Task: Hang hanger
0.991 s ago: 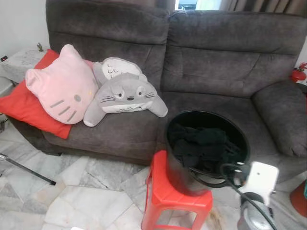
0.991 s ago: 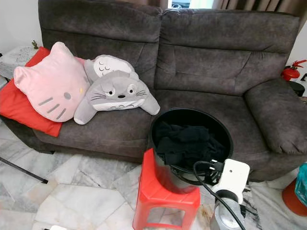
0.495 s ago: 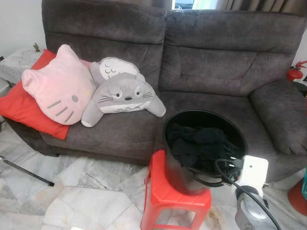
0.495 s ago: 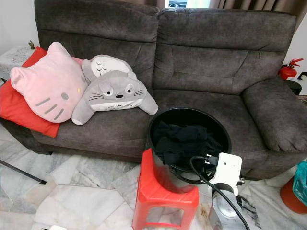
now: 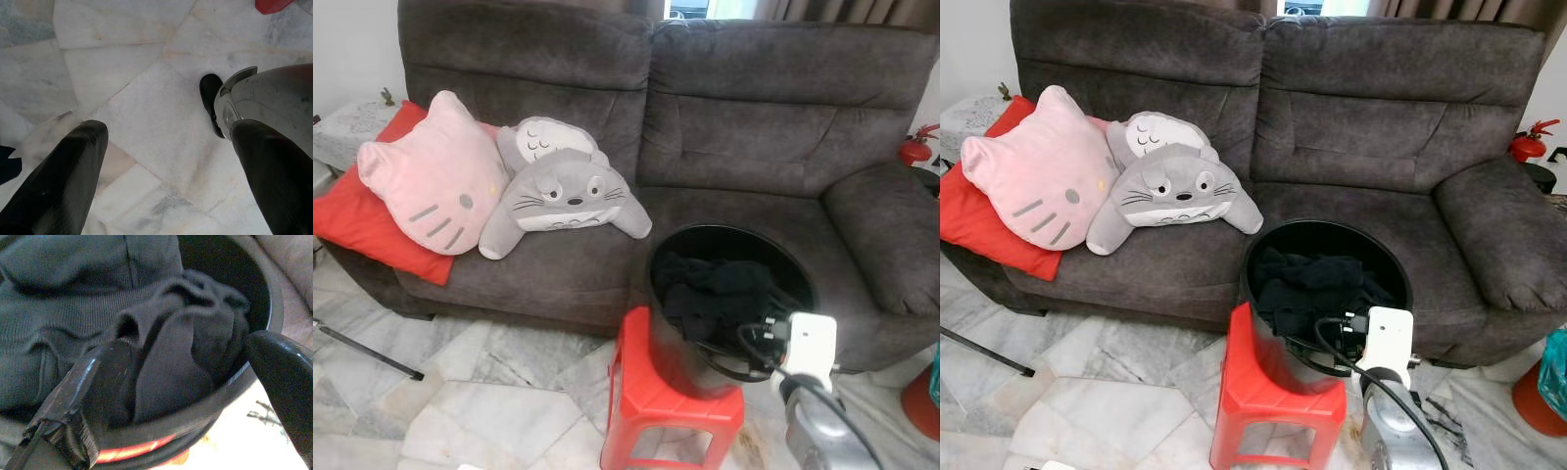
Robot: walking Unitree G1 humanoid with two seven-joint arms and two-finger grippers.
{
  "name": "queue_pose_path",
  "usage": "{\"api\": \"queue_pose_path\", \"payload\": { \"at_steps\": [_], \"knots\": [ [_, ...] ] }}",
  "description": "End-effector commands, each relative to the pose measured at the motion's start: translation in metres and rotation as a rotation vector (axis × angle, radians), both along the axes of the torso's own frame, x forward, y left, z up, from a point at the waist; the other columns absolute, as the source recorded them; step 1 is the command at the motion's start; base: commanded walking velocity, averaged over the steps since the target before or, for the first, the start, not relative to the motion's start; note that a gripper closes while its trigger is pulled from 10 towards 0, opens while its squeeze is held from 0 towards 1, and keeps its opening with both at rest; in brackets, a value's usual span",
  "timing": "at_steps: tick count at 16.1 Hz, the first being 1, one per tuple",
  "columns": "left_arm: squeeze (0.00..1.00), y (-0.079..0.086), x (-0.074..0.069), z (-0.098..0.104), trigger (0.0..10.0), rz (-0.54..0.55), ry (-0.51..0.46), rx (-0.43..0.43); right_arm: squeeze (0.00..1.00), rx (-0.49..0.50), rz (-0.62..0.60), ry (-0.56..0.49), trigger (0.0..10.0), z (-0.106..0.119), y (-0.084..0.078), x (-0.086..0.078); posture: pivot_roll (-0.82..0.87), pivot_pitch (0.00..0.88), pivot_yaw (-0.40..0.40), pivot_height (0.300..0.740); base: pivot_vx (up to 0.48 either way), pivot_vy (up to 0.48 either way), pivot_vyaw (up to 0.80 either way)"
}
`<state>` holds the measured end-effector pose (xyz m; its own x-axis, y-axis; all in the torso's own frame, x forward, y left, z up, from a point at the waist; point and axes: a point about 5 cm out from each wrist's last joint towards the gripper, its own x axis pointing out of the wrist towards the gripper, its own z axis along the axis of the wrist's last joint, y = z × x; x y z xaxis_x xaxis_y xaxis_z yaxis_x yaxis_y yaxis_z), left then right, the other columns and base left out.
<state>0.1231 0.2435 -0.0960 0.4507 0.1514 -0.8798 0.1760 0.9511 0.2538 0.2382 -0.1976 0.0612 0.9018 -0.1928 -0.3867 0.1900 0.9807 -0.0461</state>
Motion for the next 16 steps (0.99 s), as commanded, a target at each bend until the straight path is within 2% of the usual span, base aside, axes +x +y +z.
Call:
{"api": "queue_pose_path", "payload": {
  "at_steps": [1, 5, 9, 13, 16],
  "knots": [
    [0.00, 0.000, -0.004, -0.001, 10.0, 0.020, 0.009, -0.003, 0.00, -0.004, -0.014, 0.017, 10.0, -0.002, -0.006, 0.001, -0.09, 0.000, -0.047, 0.740, 0.000, 0.000, 0.00],
    [0.00, -0.001, -0.003, -0.001, 10.0, 0.022, 0.010, -0.009, 0.00, -0.038, -0.038, 0.049, 10.0, -0.002, -0.014, 0.008, -0.10, 0.000, -0.050, 0.740, 0.000, 0.000, 0.00],
    [0.00, 0.000, -0.002, -0.001, 10.0, 0.020, 0.014, -0.008, 0.00, -0.059, -0.044, 0.130, 10.0, -0.013, -0.015, 0.003, -0.10, 0.000, -0.046, 0.740, 0.000, 0.000, 0.00],
    [0.00, 0.000, -0.002, -0.001, 10.0, 0.020, 0.013, -0.007, 0.00, -0.043, -0.025, 0.122, 10.0, -0.012, -0.012, 0.006, -0.10, 0.000, -0.045, 0.740, 0.000, 0.000, 0.00],
    [0.00, 0.000, -0.001, -0.001, 10.0, 0.017, 0.011, -0.007, 0.00, -0.073, 0.025, 0.047, 10.0, -0.005, -0.008, 0.016, -0.10, 0.000, -0.045, 0.740, 0.000, 0.000, 0.00]
  ]
}}
